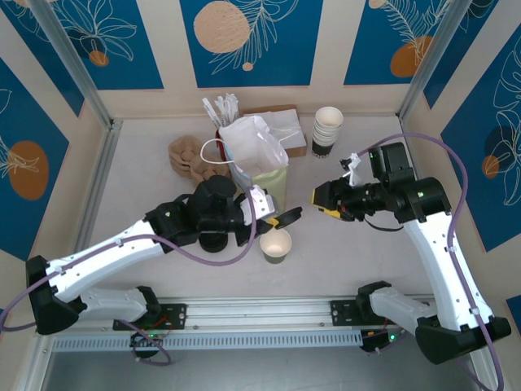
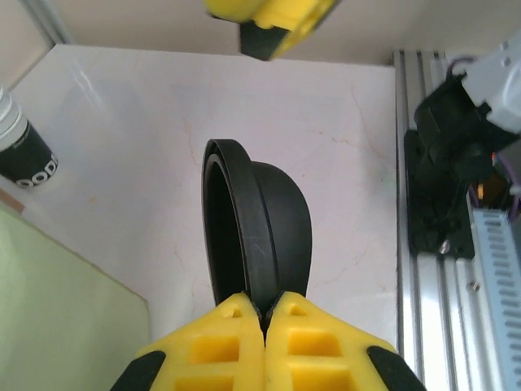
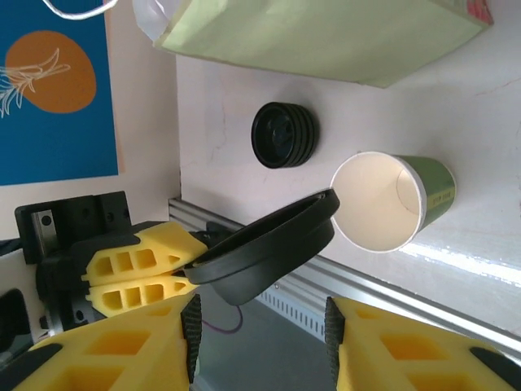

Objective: Pack the takeout coffee

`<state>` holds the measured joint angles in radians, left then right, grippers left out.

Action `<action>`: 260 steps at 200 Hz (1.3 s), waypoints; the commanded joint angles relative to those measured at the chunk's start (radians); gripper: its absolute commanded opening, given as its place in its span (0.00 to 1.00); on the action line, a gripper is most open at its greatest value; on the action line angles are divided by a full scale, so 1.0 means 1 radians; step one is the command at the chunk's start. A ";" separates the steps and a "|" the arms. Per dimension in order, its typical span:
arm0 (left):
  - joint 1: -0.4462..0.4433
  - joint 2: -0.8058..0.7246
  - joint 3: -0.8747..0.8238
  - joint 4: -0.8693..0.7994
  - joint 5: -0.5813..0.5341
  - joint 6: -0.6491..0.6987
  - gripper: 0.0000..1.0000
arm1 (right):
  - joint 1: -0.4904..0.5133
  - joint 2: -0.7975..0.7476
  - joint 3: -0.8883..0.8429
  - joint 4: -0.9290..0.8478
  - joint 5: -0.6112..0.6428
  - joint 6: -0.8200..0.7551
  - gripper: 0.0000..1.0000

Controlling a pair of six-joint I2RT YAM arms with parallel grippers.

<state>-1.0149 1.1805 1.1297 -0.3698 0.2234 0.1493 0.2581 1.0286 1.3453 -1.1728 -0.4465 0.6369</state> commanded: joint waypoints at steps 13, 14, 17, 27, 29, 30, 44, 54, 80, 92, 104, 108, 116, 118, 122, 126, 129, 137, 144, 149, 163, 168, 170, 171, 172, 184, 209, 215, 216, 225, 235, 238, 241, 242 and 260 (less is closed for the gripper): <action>0.010 -0.041 -0.033 0.055 -0.041 -0.373 0.00 | -0.025 -0.084 -0.103 0.081 -0.056 0.037 0.45; 0.011 -0.041 -0.034 0.054 -0.039 -0.381 0.00 | -0.026 -0.085 -0.108 0.085 -0.060 0.038 0.45; 0.012 -0.043 -0.038 0.055 -0.035 -0.403 0.00 | -0.027 -0.093 -0.120 0.096 -0.067 0.039 0.45; 0.012 -0.060 -0.057 0.058 -0.036 -0.480 0.00 | -0.030 -0.113 -0.158 0.123 -0.082 0.044 0.43; 0.012 -0.066 -0.064 0.057 -0.042 -0.495 0.00 | -0.030 -0.116 -0.162 0.127 -0.082 0.044 0.42; 0.012 -0.068 -0.066 0.058 -0.044 -0.502 0.00 | -0.031 -0.118 -0.165 0.128 -0.082 0.045 0.42; 0.012 -0.108 -0.116 0.060 -0.087 -0.603 0.00 | -0.031 -0.137 -0.211 0.148 -0.083 0.045 0.39; 0.012 -0.148 -0.162 0.080 -0.109 -0.671 0.00 | -0.034 -0.152 -0.244 0.163 -0.087 0.049 0.39; 0.013 -0.250 -0.292 0.124 -0.172 -0.836 0.00 | -0.038 -0.177 -0.315 0.217 -0.109 0.065 0.38; 0.012 -0.284 -0.341 0.127 -0.198 -0.904 0.00 | -0.039 -0.183 -0.344 0.239 -0.116 0.073 0.39; 0.014 -0.300 -0.375 0.132 -0.200 -0.947 0.00 | -0.038 -0.181 -0.374 0.264 -0.124 0.082 0.38; 0.014 -0.305 -0.385 0.139 -0.200 -0.960 0.00 | -0.038 -0.181 -0.384 0.276 -0.129 0.087 0.38; 0.015 -0.314 -0.410 0.166 -0.195 -0.989 0.00 | -0.038 -0.178 -0.405 0.298 -0.138 0.094 0.38; 0.015 -0.317 -0.415 0.174 -0.194 -0.997 0.00 | -0.038 -0.178 -0.411 0.303 -0.141 0.098 0.38; 0.015 -0.323 -0.429 0.195 -0.191 -1.013 0.00 | -0.038 -0.177 -0.421 0.315 -0.144 0.104 0.38; 0.016 -0.325 -0.441 0.215 -0.189 -1.028 0.00 | -0.038 -0.176 -0.431 0.325 -0.149 0.109 0.38; 0.016 -0.327 -0.450 0.229 -0.187 -1.037 0.00 | -0.039 -0.175 -0.439 0.333 -0.154 0.113 0.38; 0.019 -0.329 -0.467 0.252 -0.183 -1.061 0.00 | -0.039 -0.173 -0.459 0.356 -0.166 0.122 0.38; 0.024 -0.327 -0.475 0.268 -0.177 -1.076 0.00 | -0.040 -0.171 -0.478 0.375 -0.170 0.132 0.38; 0.025 -0.325 -0.481 0.278 -0.172 -1.087 0.00 | -0.040 -0.169 -0.488 0.386 -0.175 0.136 0.38; 0.034 -0.312 -0.495 0.320 -0.150 -1.120 0.00 | -0.041 -0.158 -0.524 0.422 -0.191 0.153 0.38; 0.037 -0.308 -0.499 0.336 -0.143 -1.133 0.00 | -0.041 -0.153 -0.532 0.432 -0.196 0.156 0.38; 0.038 -0.305 -0.502 0.341 -0.142 -1.137 0.00 | -0.042 -0.151 -0.533 0.436 -0.198 0.157 0.38; 0.038 -0.305 -0.502 0.345 -0.139 -1.139 0.00 | -0.042 -0.150 -0.536 0.437 -0.199 0.158 0.38; 0.038 -0.303 -0.503 0.348 -0.138 -1.140 0.00 | -0.042 -0.149 -0.537 0.439 -0.200 0.159 0.38; 0.045 -0.289 -0.509 0.381 -0.122 -1.162 0.00 | -0.045 -0.133 -0.550 0.454 -0.211 0.158 0.38; 0.060 -0.253 -0.510 0.431 -0.094 -1.183 0.00 | -0.054 -0.103 -0.567 0.483 -0.211 0.144 0.38; 0.065 -0.241 -0.510 0.437 -0.087 -1.188 0.00 | -0.060 -0.097 -0.573 0.489 -0.210 0.142 0.38; 0.066 -0.239 -0.510 0.438 -0.086 -1.190 0.00 | -0.060 -0.096 -0.573 0.491 -0.210 0.142 0.38; 0.070 -0.222 -0.512 0.456 -0.073 -1.197 0.00 | -0.069 -0.088 -0.581 0.502 -0.216 0.142 0.38; 0.072 -0.204 -0.518 0.486 -0.059 -1.209 0.00 | -0.076 -0.078 -0.589 0.519 -0.222 0.143 0.39; 0.072 -0.198 -0.518 0.495 -0.055 -1.214 0.00 | -0.078 -0.078 -0.592 0.523 -0.224 0.146 0.39; 0.072 -0.193 -0.520 0.502 -0.050 -1.217 0.00 | -0.081 -0.074 -0.595 0.525 -0.225 0.146 0.39; 0.072 -0.190 -0.520 0.505 -0.049 -1.219 0.00 | -0.082 -0.073 -0.597 0.527 -0.225 0.147 0.39; 0.072 -0.170 -0.525 0.527 -0.029 -1.234 0.00 | -0.086 -0.060 -0.603 0.548 -0.235 0.144 0.39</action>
<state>-0.9516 0.9897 0.6178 0.0696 0.1383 -1.0420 0.1806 0.9569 0.7612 -0.6670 -0.6334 0.7780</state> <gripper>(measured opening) 0.044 0.389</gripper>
